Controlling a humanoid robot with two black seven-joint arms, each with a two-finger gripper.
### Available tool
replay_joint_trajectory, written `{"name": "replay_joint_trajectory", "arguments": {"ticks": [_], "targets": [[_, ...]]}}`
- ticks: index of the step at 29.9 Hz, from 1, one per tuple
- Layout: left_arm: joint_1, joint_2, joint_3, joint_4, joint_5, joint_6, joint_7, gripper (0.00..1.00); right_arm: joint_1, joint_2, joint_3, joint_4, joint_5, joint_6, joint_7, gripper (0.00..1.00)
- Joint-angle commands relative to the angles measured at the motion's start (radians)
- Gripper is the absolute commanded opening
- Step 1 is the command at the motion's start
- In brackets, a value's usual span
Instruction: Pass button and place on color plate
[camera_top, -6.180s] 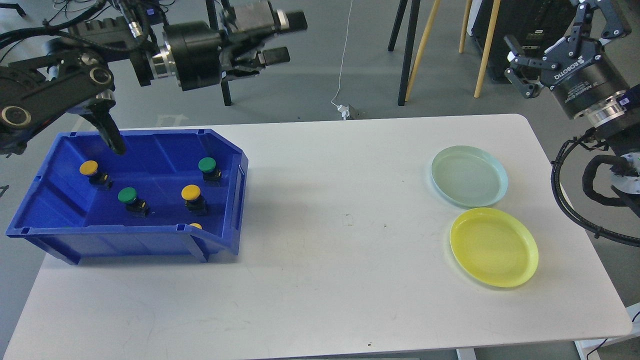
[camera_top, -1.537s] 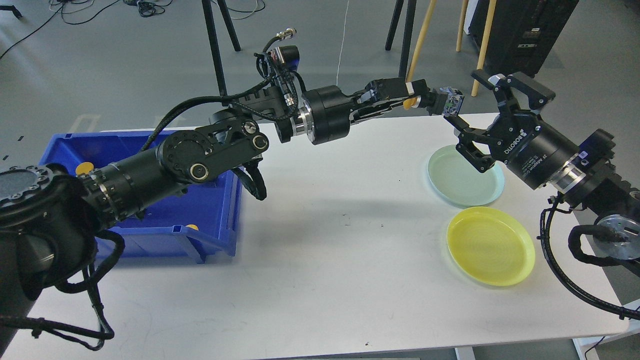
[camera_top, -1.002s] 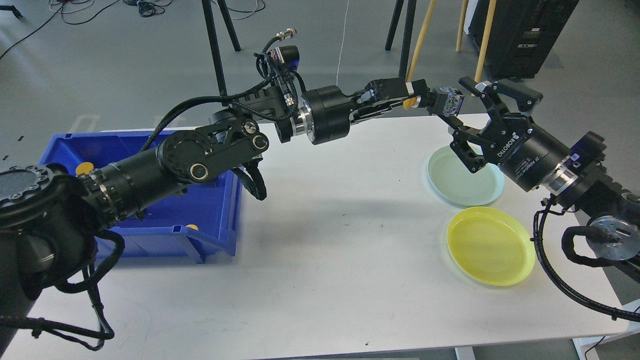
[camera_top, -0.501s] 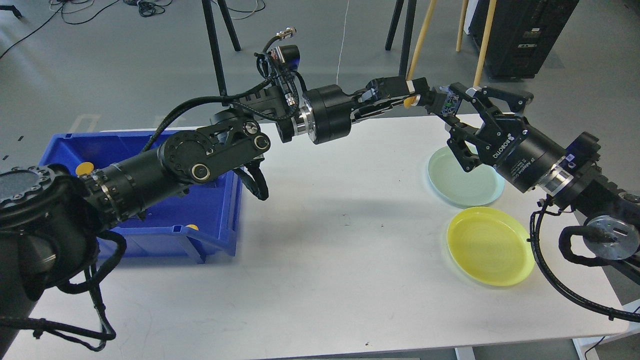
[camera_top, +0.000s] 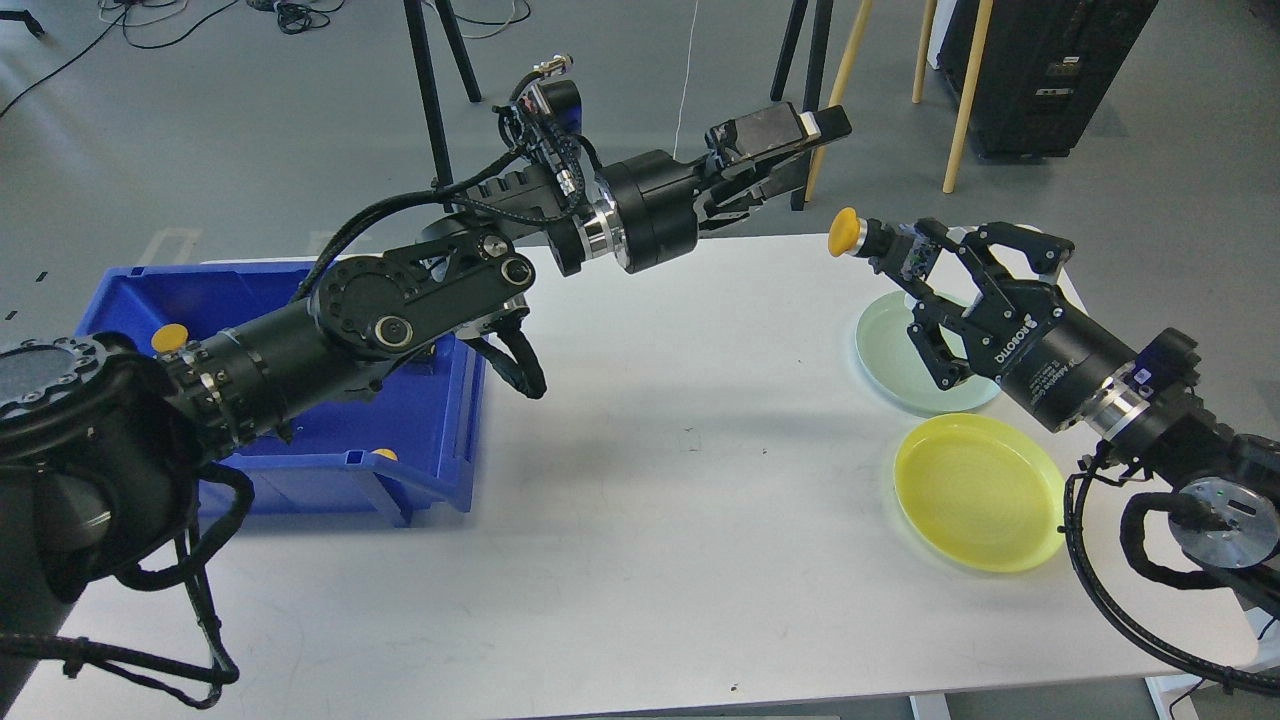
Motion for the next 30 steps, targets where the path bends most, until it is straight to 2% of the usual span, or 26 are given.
{"name": "replay_joint_trajectory", "arguments": {"ticks": [1,4,6,9,12,14,16,17,18,24,30], "targets": [[-0.002,0.086,0.011,-0.013,0.004,-0.013,0.0,0.94,-0.101,0.002,0.0,-0.002,0.291,-0.146,0.001,0.0],[-0.011,0.18,0.052,-0.019,0.024,-0.095,0.0,0.94,-0.161,0.002,0.0,-0.004,0.463,-0.238,0.003,0.0],[-0.039,0.246,0.123,-0.025,0.085,-0.154,0.0,0.94,-0.189,0.002,-0.008,-0.01,0.485,-0.248,-0.003,0.0],[-0.12,0.333,0.279,-0.06,0.255,-0.178,0.0,0.94,-0.216,0.002,-0.03,-0.004,0.491,-0.289,-0.023,0.01],[-0.179,0.434,0.453,-0.1,0.395,-0.181,0.0,0.94,-0.222,0.017,-0.036,-0.008,0.492,-0.359,-0.056,0.13],[-0.22,0.49,0.545,-0.126,0.493,-0.181,0.0,0.94,-0.224,0.059,-0.027,-0.008,0.494,-0.39,-0.054,0.31],[-0.237,0.528,0.589,-0.126,0.596,-0.181,0.0,0.94,-0.226,0.068,-0.014,-0.008,0.5,-0.392,-0.053,0.59],[-0.237,0.542,0.596,-0.122,0.638,-0.183,0.0,0.94,-0.226,0.07,-0.007,-0.008,0.5,-0.392,-0.051,0.76],[-0.237,0.557,0.6,-0.119,0.684,-0.183,0.0,0.94,-0.226,0.07,0.004,-0.004,0.5,-0.392,-0.051,1.0],[-0.179,0.62,0.605,-0.082,0.845,-0.183,0.0,0.94,-0.226,0.057,0.12,0.039,0.502,-0.387,-0.049,1.0],[-0.048,0.59,0.603,0.173,0.893,-0.172,0.0,0.94,-0.226,0.03,0.279,0.076,0.497,-0.381,-0.056,1.0]]}}
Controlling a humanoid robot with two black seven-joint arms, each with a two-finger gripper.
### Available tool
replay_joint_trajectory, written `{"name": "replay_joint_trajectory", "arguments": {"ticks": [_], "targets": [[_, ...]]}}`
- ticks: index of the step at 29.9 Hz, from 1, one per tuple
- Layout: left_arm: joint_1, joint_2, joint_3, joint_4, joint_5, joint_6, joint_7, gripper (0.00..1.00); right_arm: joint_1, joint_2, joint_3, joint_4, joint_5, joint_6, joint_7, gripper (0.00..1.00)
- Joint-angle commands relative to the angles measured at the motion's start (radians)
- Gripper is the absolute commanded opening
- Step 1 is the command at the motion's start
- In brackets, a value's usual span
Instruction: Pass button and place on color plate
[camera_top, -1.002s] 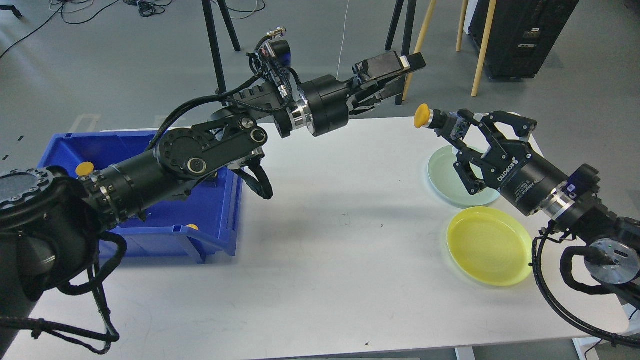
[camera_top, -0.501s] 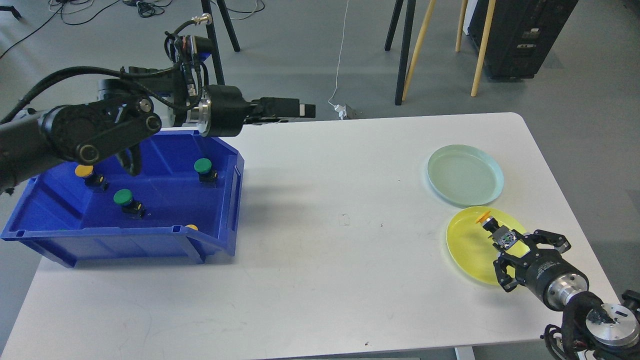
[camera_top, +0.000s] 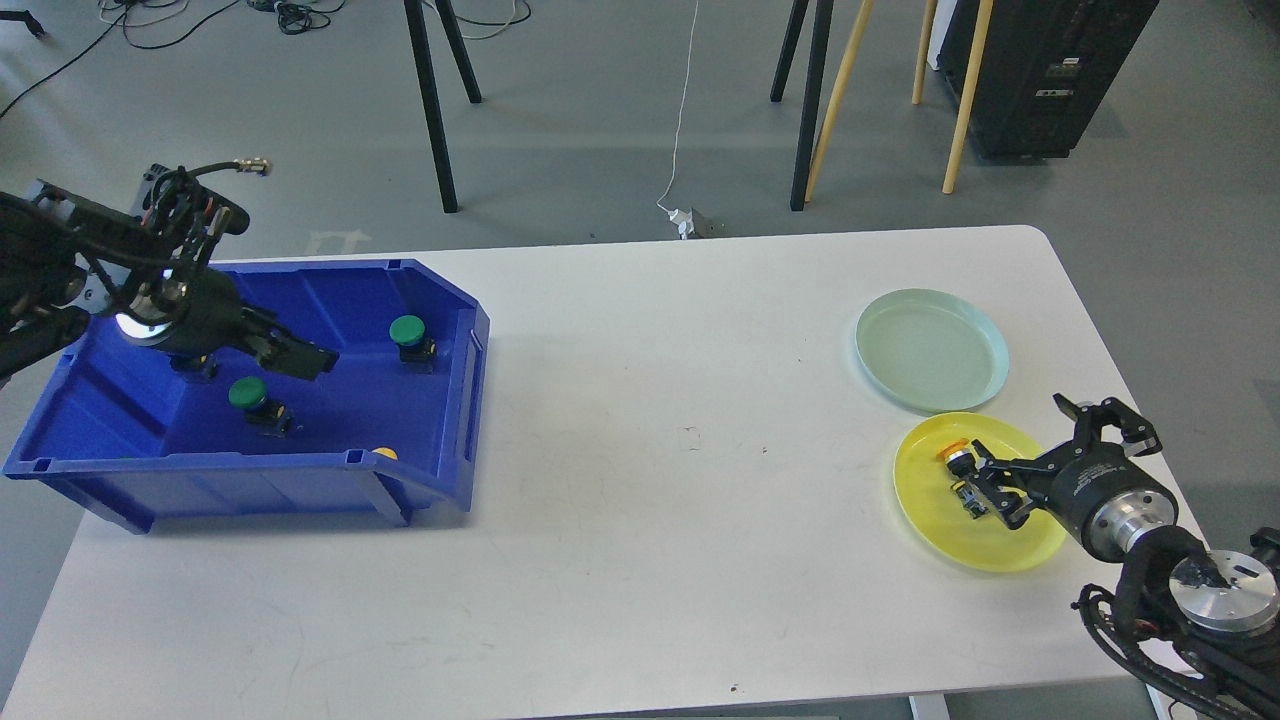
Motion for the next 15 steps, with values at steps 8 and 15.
{"name": "replay_joint_trajectory", "arguments": {"ticks": [8,15], "targets": [[0.089,-0.076,-0.004,0.222,0.003,0.017,-0.001,0.94,-0.005,-0.006,0.063,0.018,-0.013,0.001,-0.008,1.0],[0.089,-0.088,-0.016,0.21,0.0,0.011,-0.001,0.94,-0.019,-0.006,0.063,0.017,-0.015,0.001,-0.011,1.0]]}}
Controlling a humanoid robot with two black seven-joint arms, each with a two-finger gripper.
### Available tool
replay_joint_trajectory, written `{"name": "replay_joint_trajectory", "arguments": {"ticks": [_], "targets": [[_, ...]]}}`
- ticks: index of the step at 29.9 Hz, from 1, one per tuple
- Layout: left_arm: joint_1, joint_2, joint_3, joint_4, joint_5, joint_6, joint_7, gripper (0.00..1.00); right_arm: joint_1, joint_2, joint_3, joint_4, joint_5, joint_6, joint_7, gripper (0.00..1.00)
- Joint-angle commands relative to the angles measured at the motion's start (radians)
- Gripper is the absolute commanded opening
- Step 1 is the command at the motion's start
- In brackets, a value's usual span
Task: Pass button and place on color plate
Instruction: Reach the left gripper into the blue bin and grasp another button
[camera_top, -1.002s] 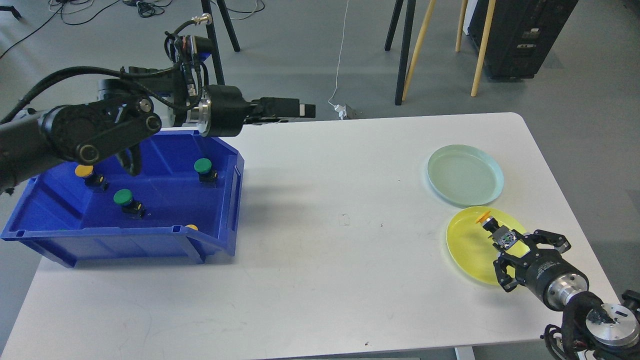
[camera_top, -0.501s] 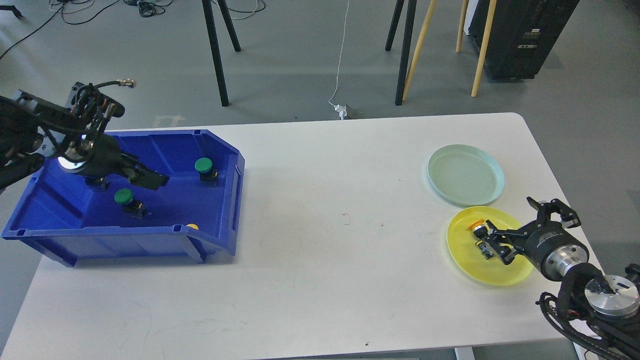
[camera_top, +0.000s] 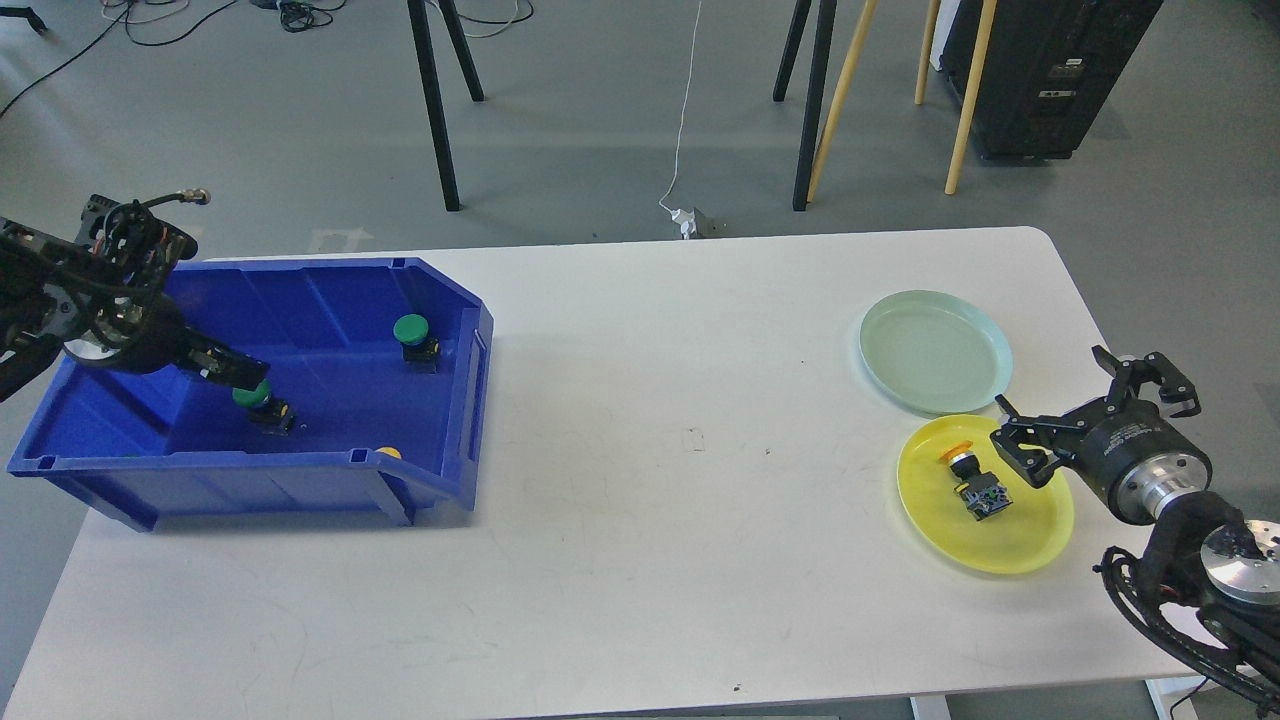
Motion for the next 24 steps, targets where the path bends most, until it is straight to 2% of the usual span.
{"name": "replay_joint_trajectory", "arguments": {"ticks": [1,16,24], "targets": [[0.0,-0.003,-0.006,-0.01,-0.003,-0.006,0.0,0.94,-0.003,0.0,-0.001,-0.001,-0.001,0.0,-0.001,1.0],[0.063,-0.043,-0.008,0.005,-0.028,0.002,0.0,0.94,-0.01,0.003,-0.022,-0.001,-0.002,0.0,0.0,1.0],[0.079,-0.076,-0.009,0.057,-0.04,0.003,0.0,0.93,-0.018,0.003,-0.022,-0.001,-0.002,0.0,0.0,1.0]]}}
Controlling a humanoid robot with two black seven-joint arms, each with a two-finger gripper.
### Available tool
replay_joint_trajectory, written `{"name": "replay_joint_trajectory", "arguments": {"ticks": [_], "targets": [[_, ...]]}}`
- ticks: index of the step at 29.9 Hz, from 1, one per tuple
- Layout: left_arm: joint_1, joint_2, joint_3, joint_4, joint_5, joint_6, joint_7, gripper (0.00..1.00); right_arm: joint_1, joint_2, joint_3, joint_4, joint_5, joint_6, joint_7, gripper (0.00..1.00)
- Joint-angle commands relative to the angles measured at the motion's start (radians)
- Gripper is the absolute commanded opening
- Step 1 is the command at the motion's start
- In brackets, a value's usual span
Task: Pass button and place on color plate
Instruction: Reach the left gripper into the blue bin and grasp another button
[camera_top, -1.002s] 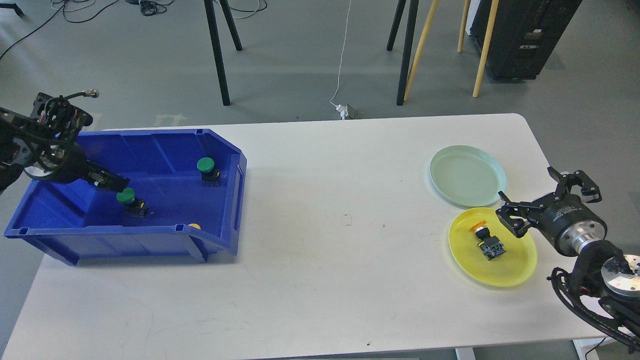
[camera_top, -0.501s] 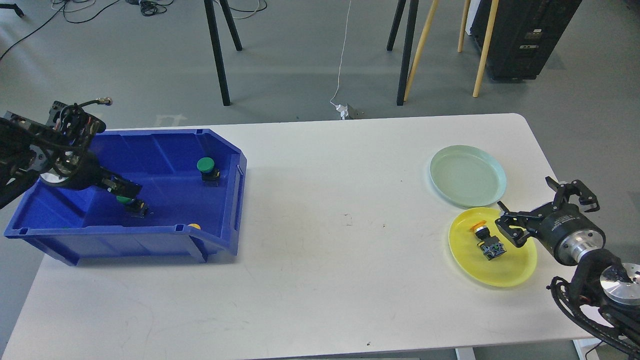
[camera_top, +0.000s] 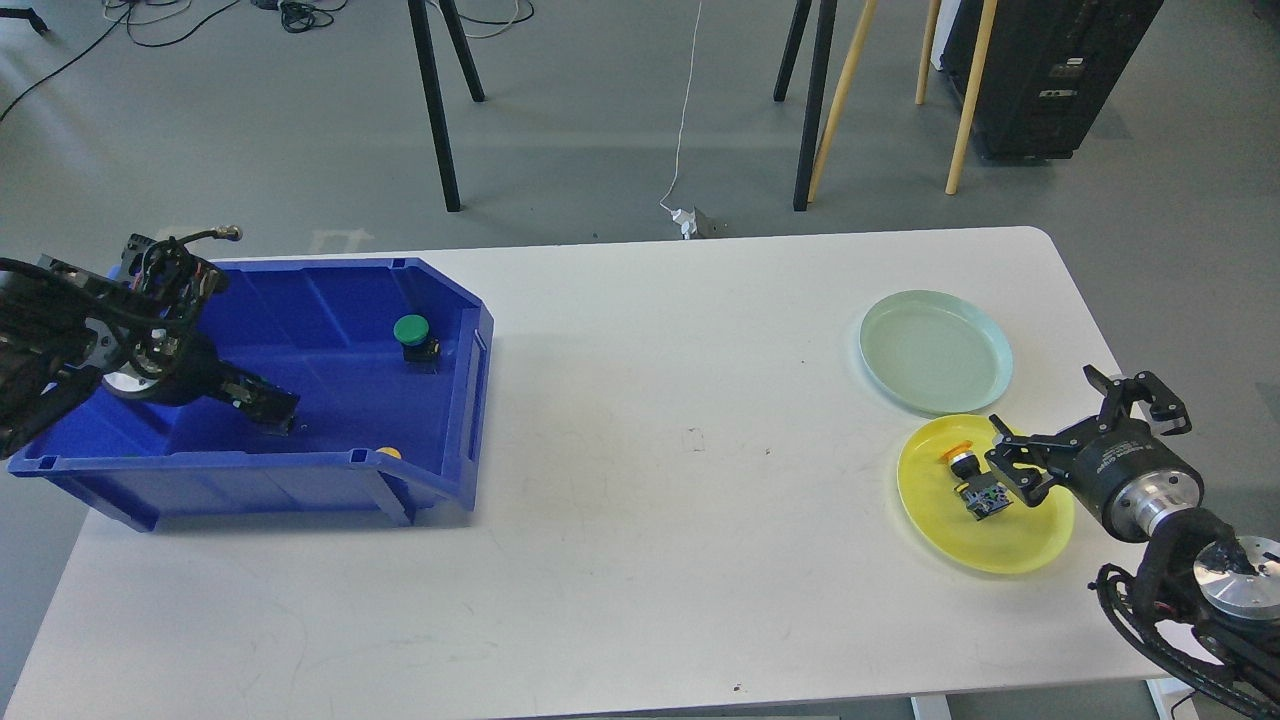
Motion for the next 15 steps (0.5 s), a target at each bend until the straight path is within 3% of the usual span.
{"name": "replay_joint_trajectory", "arguments": {"ticks": [1,10,15], "targets": [[0.012,-0.018,-0.001,0.034,-0.01,0.003,0.0,0.93,-0.004,-0.001,0.0,0.0,0.0,0.0,0.0,1.0],[0.026,-0.032,0.001,0.065,-0.042,0.04,0.0,0.9,-0.016,-0.001,0.0,0.0,-0.008,0.001,0.002,1.0],[0.045,-0.038,0.005,0.068,-0.041,0.041,0.0,0.75,-0.021,0.003,0.0,0.0,-0.014,0.001,0.002,1.0]]}}
